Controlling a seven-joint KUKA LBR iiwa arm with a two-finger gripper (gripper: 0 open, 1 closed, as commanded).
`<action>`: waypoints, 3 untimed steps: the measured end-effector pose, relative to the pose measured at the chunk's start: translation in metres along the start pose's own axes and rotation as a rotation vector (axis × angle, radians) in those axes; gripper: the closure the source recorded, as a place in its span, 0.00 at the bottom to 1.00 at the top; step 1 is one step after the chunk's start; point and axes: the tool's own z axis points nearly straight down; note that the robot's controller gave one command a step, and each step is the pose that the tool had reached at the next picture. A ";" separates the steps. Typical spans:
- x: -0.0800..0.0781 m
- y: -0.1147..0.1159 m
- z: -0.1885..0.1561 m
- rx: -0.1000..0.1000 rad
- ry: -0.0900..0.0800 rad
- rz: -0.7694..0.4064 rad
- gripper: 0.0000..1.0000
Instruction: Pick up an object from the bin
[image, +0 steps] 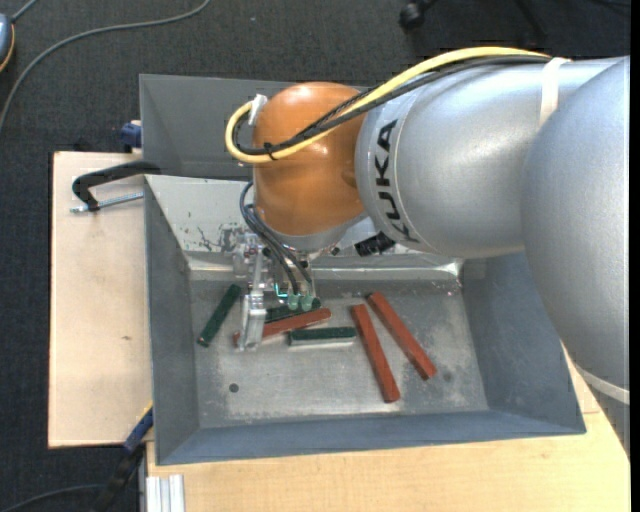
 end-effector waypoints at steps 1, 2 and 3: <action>-0.034 -0.043 0.123 0.001 -0.002 0.077 0.00; -0.035 -0.040 0.118 -0.002 -0.008 0.076 1.00; -0.027 -0.004 -0.075 -0.007 -0.022 0.030 1.00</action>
Offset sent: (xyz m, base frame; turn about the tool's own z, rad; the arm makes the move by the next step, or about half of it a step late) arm 0.0339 -0.0414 -0.1197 0.0751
